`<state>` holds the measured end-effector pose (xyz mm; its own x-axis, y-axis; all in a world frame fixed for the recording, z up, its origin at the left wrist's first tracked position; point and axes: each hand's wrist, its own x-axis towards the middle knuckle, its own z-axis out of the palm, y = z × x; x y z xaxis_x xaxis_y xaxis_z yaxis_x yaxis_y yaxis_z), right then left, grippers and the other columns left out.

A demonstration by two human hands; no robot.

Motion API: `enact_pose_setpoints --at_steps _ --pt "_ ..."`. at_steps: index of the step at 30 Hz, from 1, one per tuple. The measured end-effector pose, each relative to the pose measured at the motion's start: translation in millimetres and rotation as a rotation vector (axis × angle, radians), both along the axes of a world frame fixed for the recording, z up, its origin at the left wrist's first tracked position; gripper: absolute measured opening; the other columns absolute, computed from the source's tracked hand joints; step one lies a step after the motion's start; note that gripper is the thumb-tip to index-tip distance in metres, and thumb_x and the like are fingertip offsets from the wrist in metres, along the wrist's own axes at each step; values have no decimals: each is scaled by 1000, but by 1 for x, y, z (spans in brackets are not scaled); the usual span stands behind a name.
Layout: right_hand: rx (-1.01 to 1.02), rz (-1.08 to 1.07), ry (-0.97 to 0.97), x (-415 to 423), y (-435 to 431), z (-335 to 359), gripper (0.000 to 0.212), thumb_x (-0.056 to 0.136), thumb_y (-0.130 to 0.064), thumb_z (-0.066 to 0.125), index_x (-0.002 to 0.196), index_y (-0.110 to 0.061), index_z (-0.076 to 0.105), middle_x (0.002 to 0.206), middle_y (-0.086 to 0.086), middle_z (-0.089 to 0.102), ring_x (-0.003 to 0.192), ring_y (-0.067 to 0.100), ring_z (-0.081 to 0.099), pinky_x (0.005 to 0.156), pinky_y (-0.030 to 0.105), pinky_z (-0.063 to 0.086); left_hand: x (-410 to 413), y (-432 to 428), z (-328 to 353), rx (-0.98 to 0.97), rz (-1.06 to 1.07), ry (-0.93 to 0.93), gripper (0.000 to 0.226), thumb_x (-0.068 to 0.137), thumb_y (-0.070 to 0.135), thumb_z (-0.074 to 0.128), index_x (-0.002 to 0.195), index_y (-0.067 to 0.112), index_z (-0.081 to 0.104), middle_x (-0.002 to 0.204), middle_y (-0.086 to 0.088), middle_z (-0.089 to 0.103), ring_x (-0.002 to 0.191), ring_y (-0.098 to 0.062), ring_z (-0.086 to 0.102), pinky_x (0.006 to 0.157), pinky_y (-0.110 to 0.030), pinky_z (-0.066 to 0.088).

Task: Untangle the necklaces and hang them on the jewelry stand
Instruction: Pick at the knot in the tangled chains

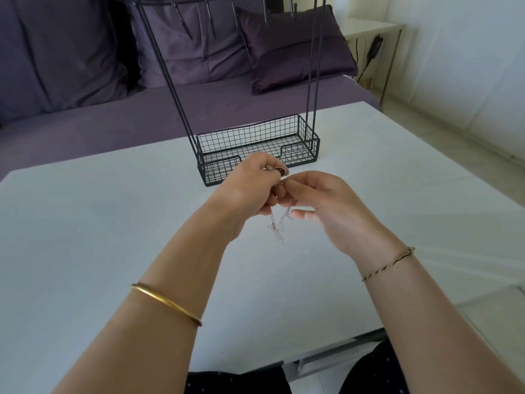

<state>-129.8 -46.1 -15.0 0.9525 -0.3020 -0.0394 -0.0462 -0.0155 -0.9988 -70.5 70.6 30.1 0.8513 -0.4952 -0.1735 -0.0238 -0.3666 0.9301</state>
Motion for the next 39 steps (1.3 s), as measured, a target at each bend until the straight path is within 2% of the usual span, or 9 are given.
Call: enact_pose_setpoints --at_steps 6,12,16,19,25,30,36,39 --pt "21 -90 -33 1 0 2 9 87 -6 62 80 -12 64 67 1 64 72 16 61 73 35 46 -1 0 0 48 -1 -34 18 96 9 41 96 18 57 69 0 58 53 -10 47 52 -22 41" --pt "78 -132 -55 0 -1 2 10 87 -2 61 80 -9 62 79 6 64 68 16 67 76 39 56 0 0 -1 37 28 -31 17 97 9 45 93 16 60 91 0 66 51 -5 52 52 -20 45" --pt "1 -176 -99 -1 1 3 14 87 0 61 76 -8 63 75 4 62 67 21 68 77 48 56 1 1 1 -1 74 -15 19 97 7 44 92 14 60 94 -1 67 54 -5 55 50 -18 45" --pt "-65 -181 -113 0 3 4 14 88 0 59 77 -8 63 76 3 62 67 20 69 77 52 56 1 2 1 -10 91 -1 20 97 6 43 90 16 59 87 0 68 56 -7 53 51 -20 45" --pt "-189 -190 -151 1 4 4 17 90 -4 56 78 -15 60 77 -4 62 71 11 69 81 42 56 1 3 2 -5 103 56 18 94 6 46 93 13 63 76 1 60 56 -9 48 51 -22 43" --pt "-230 -197 -186 2 1 1 15 90 -5 57 81 -17 61 79 -4 65 70 5 65 76 27 53 0 3 3 34 96 111 20 88 4 52 95 13 69 76 0 54 57 -11 44 50 -23 40" --pt "-209 -197 -182 2 1 1 15 91 -7 55 82 -18 60 83 -1 65 68 5 61 72 24 53 1 3 3 52 74 111 17 88 9 57 98 8 70 75 -1 51 56 -11 42 50 -23 38" --pt "-178 -189 -162 1 1 3 12 91 -6 54 84 -14 60 79 -1 65 60 6 55 66 28 51 2 5 1 70 57 57 16 88 6 56 94 12 70 76 0 55 58 -10 47 53 -23 41"
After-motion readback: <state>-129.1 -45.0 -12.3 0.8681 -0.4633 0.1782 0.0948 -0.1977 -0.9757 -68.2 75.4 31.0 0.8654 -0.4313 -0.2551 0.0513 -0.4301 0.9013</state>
